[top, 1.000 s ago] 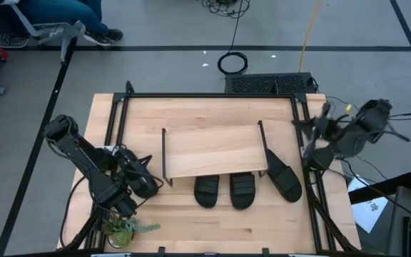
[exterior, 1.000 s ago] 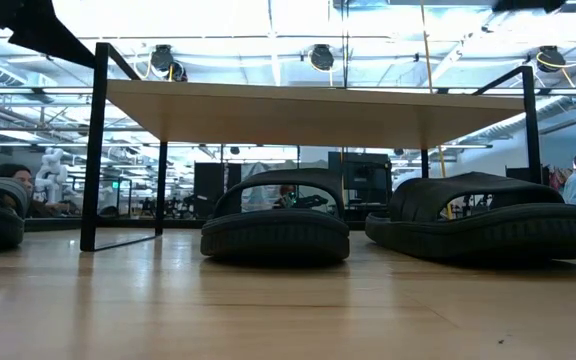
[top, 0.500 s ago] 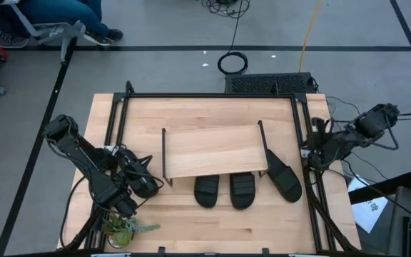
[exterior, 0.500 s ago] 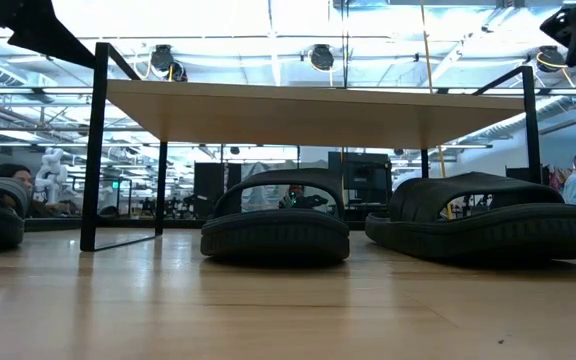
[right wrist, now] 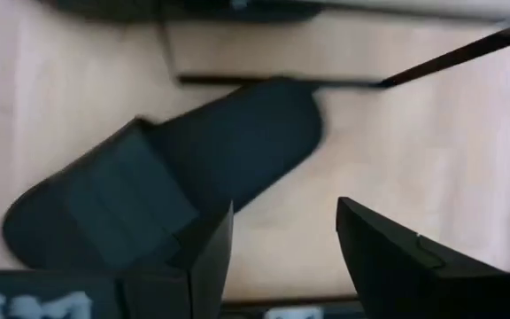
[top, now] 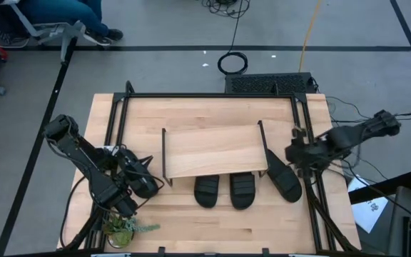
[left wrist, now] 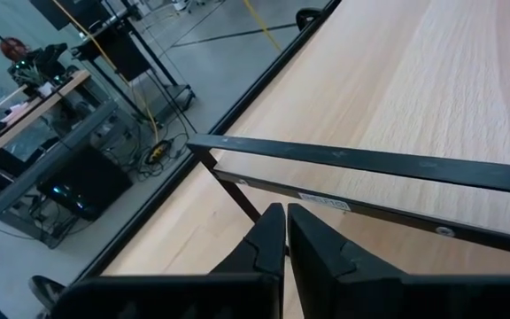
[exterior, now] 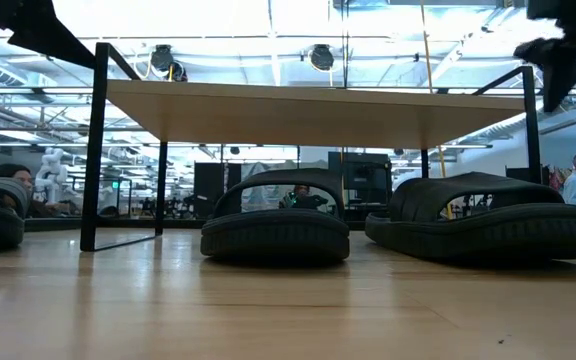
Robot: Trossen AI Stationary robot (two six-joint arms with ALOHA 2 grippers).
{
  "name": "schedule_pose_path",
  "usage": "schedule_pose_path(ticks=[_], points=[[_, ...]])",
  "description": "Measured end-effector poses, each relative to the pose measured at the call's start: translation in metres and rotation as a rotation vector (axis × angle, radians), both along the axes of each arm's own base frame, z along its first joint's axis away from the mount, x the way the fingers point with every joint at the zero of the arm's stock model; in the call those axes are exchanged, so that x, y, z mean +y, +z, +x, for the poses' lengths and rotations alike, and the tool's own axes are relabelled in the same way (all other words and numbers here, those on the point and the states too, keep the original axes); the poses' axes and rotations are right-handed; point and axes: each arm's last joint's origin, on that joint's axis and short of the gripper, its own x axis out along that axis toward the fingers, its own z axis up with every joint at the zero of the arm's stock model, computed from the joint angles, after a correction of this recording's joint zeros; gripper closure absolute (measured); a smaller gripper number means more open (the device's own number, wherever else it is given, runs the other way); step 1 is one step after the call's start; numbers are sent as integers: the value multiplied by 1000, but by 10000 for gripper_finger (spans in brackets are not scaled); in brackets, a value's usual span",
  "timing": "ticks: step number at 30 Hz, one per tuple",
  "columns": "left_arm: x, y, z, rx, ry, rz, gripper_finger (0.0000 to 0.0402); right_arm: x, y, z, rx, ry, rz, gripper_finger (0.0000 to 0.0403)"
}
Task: Pick and place slides into the shelf
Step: Adjust the shelf
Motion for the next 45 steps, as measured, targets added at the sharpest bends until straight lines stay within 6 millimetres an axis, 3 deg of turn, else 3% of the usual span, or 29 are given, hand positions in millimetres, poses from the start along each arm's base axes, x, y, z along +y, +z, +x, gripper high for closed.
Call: schedule_pose_path(ticks=[4, 10, 18, 36, 45], points=[[-1, -1, 1, -2, 1, -11, 380, -5, -10, 18, 113, 26, 133, 218], [-2, -1, 1, -9, 2, -25, 380, -19, -16, 43, 111, 96, 430, 219], [-2, -2, 1, 22, 15, -50, 380, -39, -41, 48, 230, 110, 570, 218], [-5, -4, 3, 28, -8, -61, 380, -48, -79, 72, 410, 58, 664, 218], [-9, -6, 6, 45, -36, -83, 380, -48, -69, 66, 345, 58, 627, 218]])
